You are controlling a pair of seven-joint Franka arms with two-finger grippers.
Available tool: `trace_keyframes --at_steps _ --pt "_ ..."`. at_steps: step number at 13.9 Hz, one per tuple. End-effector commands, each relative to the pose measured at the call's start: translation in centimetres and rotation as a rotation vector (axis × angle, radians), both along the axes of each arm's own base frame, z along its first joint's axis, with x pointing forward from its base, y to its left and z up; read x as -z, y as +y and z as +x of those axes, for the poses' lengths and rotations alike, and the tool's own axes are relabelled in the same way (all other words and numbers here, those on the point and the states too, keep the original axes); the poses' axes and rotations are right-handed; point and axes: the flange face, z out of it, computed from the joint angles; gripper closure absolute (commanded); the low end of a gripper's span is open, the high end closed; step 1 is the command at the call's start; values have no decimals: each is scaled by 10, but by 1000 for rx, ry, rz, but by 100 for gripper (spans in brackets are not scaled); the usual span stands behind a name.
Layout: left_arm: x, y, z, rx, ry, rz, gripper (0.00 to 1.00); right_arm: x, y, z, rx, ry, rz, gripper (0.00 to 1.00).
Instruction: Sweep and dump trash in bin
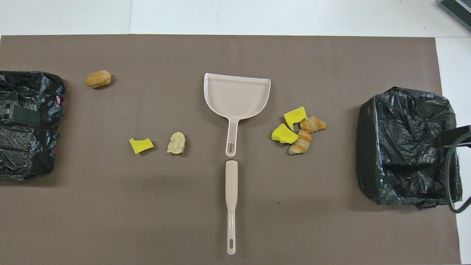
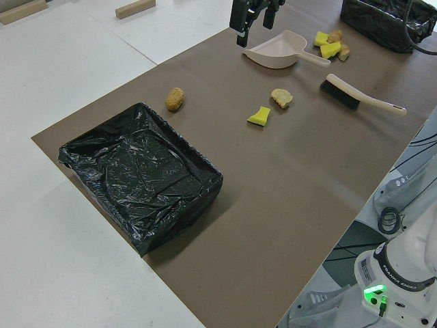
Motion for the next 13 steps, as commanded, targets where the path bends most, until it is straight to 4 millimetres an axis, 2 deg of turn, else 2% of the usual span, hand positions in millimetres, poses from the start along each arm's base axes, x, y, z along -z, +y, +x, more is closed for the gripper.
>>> trace_keyframes --at_steps 1,13 --pt "-4 0 -5 10 -6 -4 0 -1 -2 -4 -22 -2 11 0" --pt "-5 1 -5 -2 -10 -5 0 -1 -2 -4 -23 -1 11 0"
